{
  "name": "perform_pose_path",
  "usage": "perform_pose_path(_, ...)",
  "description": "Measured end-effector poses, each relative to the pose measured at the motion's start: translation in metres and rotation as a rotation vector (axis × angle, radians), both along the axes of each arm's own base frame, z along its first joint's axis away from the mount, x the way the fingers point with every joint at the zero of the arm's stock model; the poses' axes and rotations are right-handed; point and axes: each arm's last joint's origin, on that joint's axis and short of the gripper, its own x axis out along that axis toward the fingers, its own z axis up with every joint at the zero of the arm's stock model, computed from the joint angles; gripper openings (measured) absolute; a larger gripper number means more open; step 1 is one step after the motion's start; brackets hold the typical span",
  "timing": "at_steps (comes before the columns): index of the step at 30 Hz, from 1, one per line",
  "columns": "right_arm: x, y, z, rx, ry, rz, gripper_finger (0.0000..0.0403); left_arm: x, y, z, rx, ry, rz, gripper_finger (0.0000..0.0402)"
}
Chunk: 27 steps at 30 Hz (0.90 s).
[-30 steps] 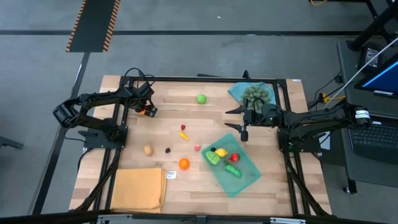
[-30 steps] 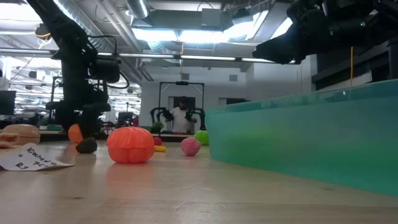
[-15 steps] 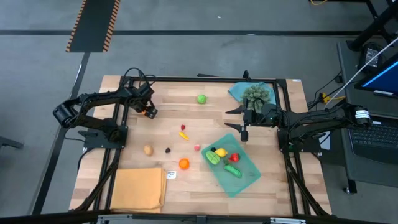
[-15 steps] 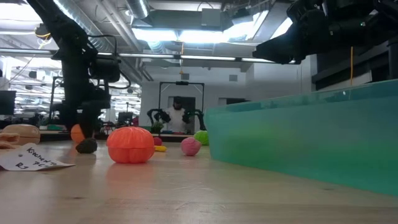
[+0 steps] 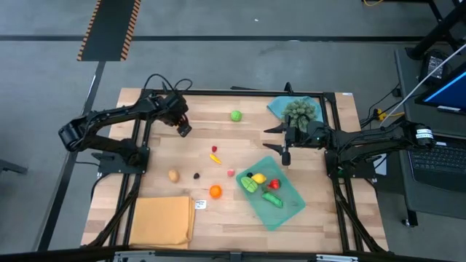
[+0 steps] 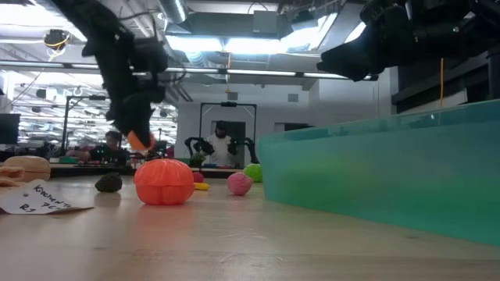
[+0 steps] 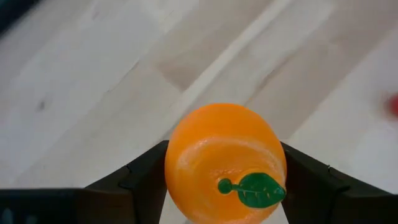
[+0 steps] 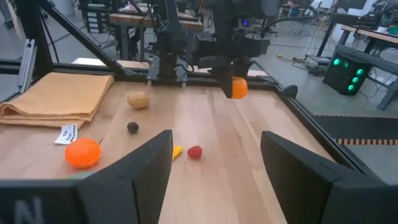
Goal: Pick and placing Produce into tupperware
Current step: Put the orange into the green bin
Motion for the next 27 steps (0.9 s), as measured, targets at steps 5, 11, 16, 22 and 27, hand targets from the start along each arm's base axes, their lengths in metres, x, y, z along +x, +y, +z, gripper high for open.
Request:
perform_pose_path(5,0.000,0.000,0.002,0.042,-0.028,-0.005,0.0245,0.015,-0.012,0.022,0.035,-0.001,-0.144,0.0240)
perform_pose_path(11,0.001,0.000,0.007,0.155,-0.093,-0.015,0.0245,0.032,-0.034,0.038,0.058,-0.003,-0.297,0.0240)
perform_pose_path(16,0.000,-0.003,0.008,0.356,-0.124,-0.044,0.0245,0.046,-0.053,0.048,0.171,0.015,-0.376,0.0240)
perform_pose_path(22,0.000,-0.005,0.008,0.535,-0.141,-0.060,0.0245,0.057,-0.073,0.058,0.246,-0.006,-0.465,0.0240)
perform_pose_path(27,0.000,-0.005,0.005,0.562,-0.121,-0.063,0.0245,0.065,-0.081,0.063,0.285,-0.072,-0.498,0.0240)
